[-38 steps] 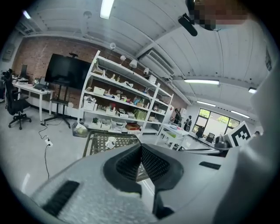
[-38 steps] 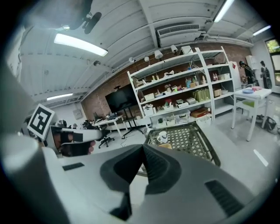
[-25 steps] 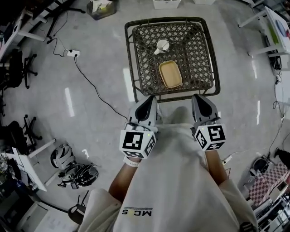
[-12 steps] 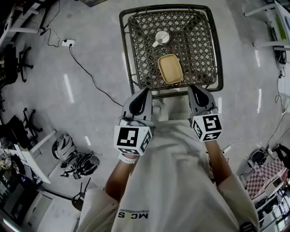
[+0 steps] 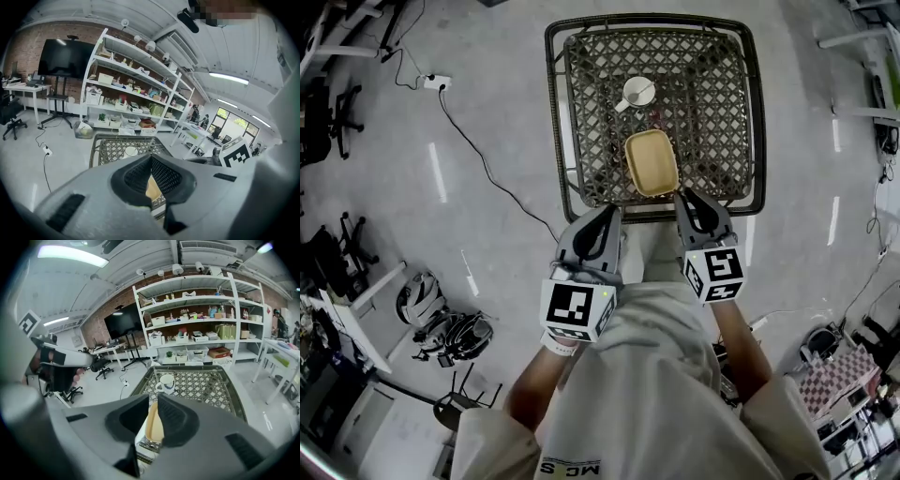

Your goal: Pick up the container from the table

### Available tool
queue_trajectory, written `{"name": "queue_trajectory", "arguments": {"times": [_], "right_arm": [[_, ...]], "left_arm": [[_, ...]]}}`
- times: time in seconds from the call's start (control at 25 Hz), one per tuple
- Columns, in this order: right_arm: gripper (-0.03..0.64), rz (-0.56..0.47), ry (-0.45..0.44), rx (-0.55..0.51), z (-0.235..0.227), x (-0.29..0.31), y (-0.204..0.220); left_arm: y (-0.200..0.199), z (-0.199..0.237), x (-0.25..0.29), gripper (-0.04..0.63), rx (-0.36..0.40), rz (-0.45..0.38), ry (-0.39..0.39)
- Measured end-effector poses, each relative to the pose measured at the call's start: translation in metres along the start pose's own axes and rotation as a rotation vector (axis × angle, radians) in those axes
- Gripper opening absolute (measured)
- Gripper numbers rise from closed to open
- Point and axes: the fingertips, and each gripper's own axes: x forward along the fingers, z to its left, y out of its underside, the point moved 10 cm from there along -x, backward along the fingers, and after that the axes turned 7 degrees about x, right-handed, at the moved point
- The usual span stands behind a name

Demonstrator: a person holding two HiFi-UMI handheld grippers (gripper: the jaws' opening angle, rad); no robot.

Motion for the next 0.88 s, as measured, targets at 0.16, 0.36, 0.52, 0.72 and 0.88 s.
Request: {"name": "queue_trajectory", "arguments": {"times": [0.16, 0.36, 0.52, 0.72, 0.88], "right_arm": [[0.086, 0.035, -0.02, -0.011, -0.009, 0.028, 0.011], [0.101, 0.069, 0.0, 0.007, -0.026, 0.05, 0.02], [0.117, 0.087, 0.021, 0.011, -0.041, 0.07, 0.025], [0.121, 0.133, 0.035, 0.009, -0.055, 0.096, 0.044], [0.123, 0.158, 0.057, 0.028, -0.067, 0.112, 0.061]], "left_arm": [[0.011, 0.004, 0.012, 0.025, -0.005, 0.029, -0.004], [0.019, 0.006, 0.024, 0.025, -0.014, 0.065, -0.016], [0.027, 0.011, 0.035, 0.025, -0.037, 0.081, -0.044], [0.039, 0.016, 0.047, 0.025, -0.062, 0.102, -0.064], [0.052, 0.019, 0.055, 0.025, -0.063, 0.118, -0.068]]}}
